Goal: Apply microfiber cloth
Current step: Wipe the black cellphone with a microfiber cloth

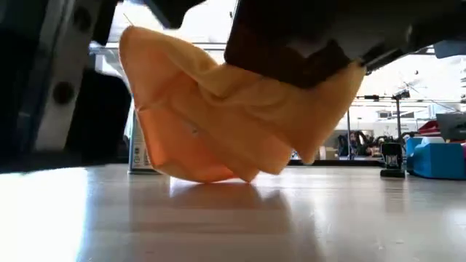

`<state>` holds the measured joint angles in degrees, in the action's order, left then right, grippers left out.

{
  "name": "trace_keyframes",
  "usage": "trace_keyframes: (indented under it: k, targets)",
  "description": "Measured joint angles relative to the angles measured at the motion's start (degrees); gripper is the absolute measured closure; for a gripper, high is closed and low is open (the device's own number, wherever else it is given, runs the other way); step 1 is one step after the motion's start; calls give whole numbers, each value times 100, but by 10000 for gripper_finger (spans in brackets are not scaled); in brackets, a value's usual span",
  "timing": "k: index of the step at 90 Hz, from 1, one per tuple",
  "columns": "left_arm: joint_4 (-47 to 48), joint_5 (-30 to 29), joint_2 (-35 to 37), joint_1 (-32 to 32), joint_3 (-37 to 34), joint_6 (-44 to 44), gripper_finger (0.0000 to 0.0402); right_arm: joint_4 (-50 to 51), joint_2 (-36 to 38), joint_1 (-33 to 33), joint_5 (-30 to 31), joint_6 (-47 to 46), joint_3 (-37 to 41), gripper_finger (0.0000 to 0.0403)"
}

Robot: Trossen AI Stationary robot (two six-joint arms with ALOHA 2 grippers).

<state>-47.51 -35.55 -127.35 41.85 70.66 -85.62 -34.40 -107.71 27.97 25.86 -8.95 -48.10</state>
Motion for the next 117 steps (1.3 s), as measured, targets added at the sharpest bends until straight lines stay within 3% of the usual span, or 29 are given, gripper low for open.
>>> trace_keyframes:
  k: [26, 44, 64, 82, 105, 117]
  targets:
    - [-22, 1, 22, -50, 10, -62, 385, 178, 542, 207, 539, 376, 4, 403]
    - [26, -209, 22, -70, -1, -19, 385, 606, 1067, 362, 382, 525, -4, 403]
    - [-7, -183, 19, -91, -3, -122, 385, 621, 800, 537, -294, -13, -7, 403]
    - [26, -479, -15, -134, -25, -114, 385, 256, 426, 785, -480, -700, -20, 403]
    - [-7, -812, 149, -166, -25, -356, 385, -154, 386, 981, -902, -916, -32, 403]
    - [-2, -874, 168, -154, -29, -406, 385, -54, 390, 997, -810, -992, -37, 403]
